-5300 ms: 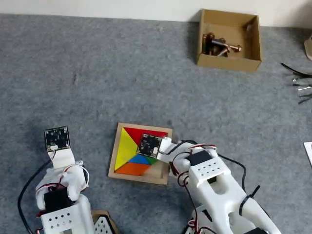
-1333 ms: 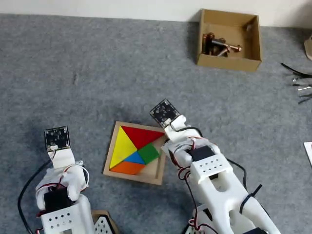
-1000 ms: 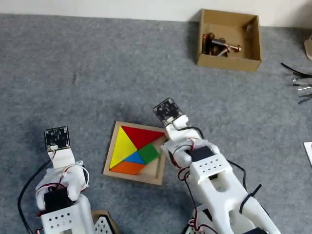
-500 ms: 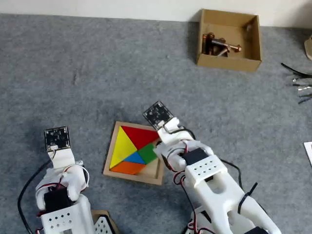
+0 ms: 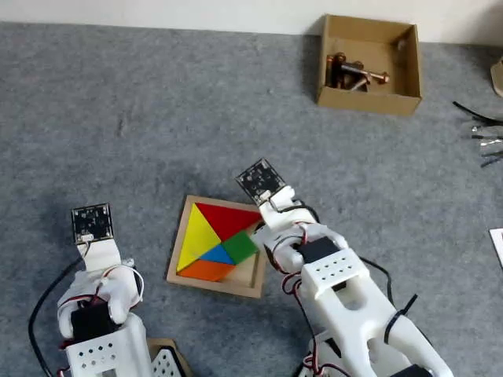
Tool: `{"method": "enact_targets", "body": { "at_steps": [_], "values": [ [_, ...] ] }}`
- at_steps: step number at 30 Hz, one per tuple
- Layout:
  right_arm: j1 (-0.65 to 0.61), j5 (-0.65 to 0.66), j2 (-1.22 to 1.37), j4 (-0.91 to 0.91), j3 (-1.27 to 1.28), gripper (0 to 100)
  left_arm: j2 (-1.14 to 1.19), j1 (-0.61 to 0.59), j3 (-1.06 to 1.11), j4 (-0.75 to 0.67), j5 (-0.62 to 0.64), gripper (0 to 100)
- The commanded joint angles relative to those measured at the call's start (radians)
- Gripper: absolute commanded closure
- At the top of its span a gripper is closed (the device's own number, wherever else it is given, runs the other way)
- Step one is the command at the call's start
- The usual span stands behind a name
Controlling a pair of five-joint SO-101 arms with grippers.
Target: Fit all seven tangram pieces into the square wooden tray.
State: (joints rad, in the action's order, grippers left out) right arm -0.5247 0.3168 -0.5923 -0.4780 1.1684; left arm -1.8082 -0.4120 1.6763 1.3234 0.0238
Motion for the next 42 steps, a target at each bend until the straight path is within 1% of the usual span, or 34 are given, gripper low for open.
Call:
{"method": "enact_targets", "body": {
  "at_steps": [1, 4, 10, 16, 26, 30, 39, 42],
  "values": [
    [0.012, -0.011, 0.099, 0.042, -0.033, 75.7, -0.005, -0.013, 0.019, 0.003, 0.011, 99],
    [0.012, -0.009, 0.143, 0.039, -0.038, 75.7, -0.005, -0.013, 0.019, 0.003, 0.011, 99],
    [0.015, -0.006, 0.147, 0.041, -0.038, 75.8, -0.005, -0.013, 0.019, 0.003, 0.011, 99],
    [0.058, 0.066, 0.147, 0.041, -0.038, 85.8, -0.005, -0.013, 0.019, 0.003, 0.011, 99],
    [0.062, 0.071, 0.145, 0.042, -0.039, 87.0, -0.005, -0.013, 0.019, 0.003, 0.011, 99],
    [0.064, 0.071, 0.145, 0.044, -0.039, 90.8, -0.005, -0.013, 0.019, 0.003, 0.011, 99],
    [0.062, 0.071, 0.156, 0.042, -0.038, 90.6, -0.005, -0.013, 0.019, 0.003, 0.011, 99],
    [0.062, 0.071, 0.156, 0.042, -0.035, 86.6, -0.005, -0.013, 0.019, 0.003, 0.011, 99]
  ]
}}
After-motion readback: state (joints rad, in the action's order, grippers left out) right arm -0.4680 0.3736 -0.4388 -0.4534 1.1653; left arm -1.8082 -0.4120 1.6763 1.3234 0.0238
